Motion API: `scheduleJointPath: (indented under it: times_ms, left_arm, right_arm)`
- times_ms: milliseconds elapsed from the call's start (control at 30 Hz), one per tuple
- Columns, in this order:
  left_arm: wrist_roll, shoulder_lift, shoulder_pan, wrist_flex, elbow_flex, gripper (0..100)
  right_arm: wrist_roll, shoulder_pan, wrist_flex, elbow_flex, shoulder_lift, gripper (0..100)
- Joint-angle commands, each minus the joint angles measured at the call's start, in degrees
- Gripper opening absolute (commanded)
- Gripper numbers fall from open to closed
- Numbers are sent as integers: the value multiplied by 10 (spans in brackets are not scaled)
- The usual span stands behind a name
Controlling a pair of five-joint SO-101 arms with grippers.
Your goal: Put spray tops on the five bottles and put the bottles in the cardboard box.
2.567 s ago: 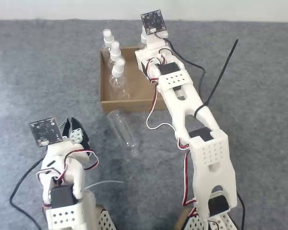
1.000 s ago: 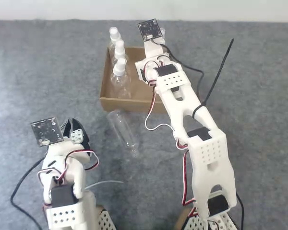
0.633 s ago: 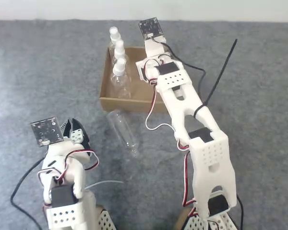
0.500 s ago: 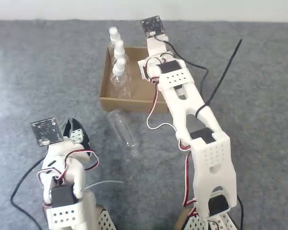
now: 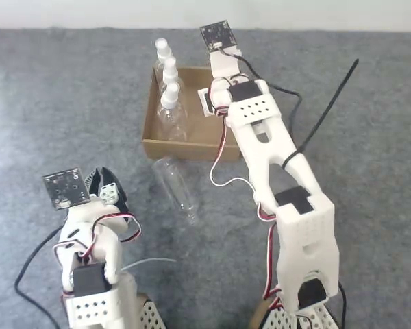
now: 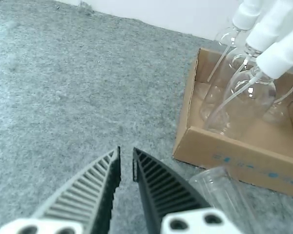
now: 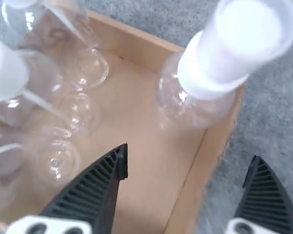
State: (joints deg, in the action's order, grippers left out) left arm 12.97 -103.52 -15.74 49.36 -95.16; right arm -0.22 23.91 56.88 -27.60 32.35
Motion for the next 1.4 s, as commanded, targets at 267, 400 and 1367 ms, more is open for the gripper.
scheduleJointPath:
  times_ms: [267,400,1367]
  left_arm:
    - [-7,-10,-4,-17,4,41]
    - [-7,-10,-4,-17,3,41]
    - [-7,-10,-4,-16,3,41]
  right_arm:
    - [-4,-6,121,-17,-107,336]
    - [-5,-5,169,-17,-121,336]
    - [-2,200,455,3,-263,261]
